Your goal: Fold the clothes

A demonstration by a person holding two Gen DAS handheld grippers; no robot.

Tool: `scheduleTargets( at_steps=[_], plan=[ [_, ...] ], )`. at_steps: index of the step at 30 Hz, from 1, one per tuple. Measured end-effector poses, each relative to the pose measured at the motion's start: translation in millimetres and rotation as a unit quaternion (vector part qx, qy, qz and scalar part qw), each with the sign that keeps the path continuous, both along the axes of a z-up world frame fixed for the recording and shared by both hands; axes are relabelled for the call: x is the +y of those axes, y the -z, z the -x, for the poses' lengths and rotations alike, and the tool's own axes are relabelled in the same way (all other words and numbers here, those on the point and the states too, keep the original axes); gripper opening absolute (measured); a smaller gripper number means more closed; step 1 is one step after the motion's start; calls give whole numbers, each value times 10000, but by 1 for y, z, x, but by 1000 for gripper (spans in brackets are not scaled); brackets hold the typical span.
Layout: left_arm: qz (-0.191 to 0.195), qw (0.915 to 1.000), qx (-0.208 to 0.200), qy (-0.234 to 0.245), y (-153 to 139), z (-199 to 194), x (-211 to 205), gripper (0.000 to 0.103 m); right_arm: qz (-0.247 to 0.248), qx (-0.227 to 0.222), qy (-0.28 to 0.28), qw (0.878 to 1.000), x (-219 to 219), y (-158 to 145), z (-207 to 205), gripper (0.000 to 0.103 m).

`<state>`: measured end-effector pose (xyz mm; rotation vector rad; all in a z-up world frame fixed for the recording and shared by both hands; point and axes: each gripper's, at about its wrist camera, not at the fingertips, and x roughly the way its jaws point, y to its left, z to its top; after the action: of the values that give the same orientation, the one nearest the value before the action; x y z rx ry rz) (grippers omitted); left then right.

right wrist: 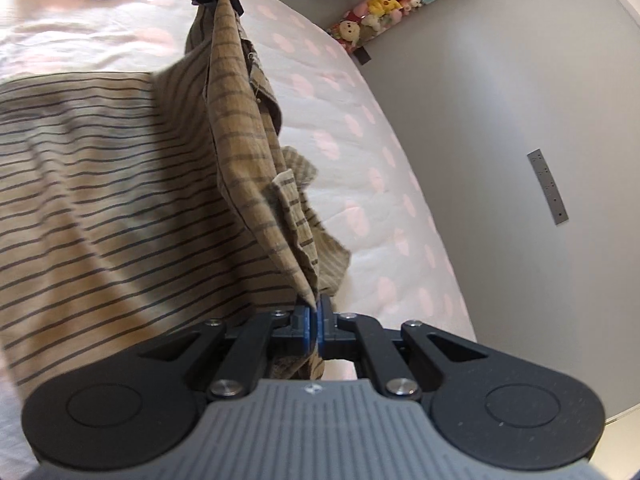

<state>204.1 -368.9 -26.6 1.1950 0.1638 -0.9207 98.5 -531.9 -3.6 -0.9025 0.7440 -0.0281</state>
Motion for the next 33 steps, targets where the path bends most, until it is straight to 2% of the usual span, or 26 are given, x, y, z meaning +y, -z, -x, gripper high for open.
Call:
scheduleTargets(
  at_steps=[4,9,17,19,22,24,25,26,27,28,29,33],
  plan=[
    [-122,9993,337,56,5,3,3,0,-101,220,-102,9997,12,7,32,4],
    [-242,9976,652,68,30,26,17,0,-243,498,-150,9983,30,28,49,4],
    [-301,9934,1105,-24,70,36,34,0,-567,781,-184,9952,43,79,54,5],
    [-245,9917,1264,-68,77,36,39,1,-649,812,-157,9945,43,87,55,9],
    [-96,9886,1503,-74,82,37,51,2,-737,710,-154,9946,44,88,61,23],
    [-43,9887,1496,-11,85,41,62,10,-796,642,-152,9946,44,88,64,39],
    [-3,9890,1477,25,85,43,67,21,-825,608,-151,9946,45,88,66,42],
    [57,9896,1435,53,85,47,73,31,-855,574,-150,9946,45,89,68,53],
    [119,9903,1386,78,85,50,78,36,-868,533,-162,9947,46,89,71,64],
    [178,9912,1312,92,85,53,81,49,-844,475,-204,9951,48,88,77,68],
    [182,9924,1215,107,86,57,84,56,-808,429,-243,9955,50,88,83,71],
    [-146,9974,666,226,99,69,88,60,-461,373,-400,9974,60,98,96,82]
  ],
)
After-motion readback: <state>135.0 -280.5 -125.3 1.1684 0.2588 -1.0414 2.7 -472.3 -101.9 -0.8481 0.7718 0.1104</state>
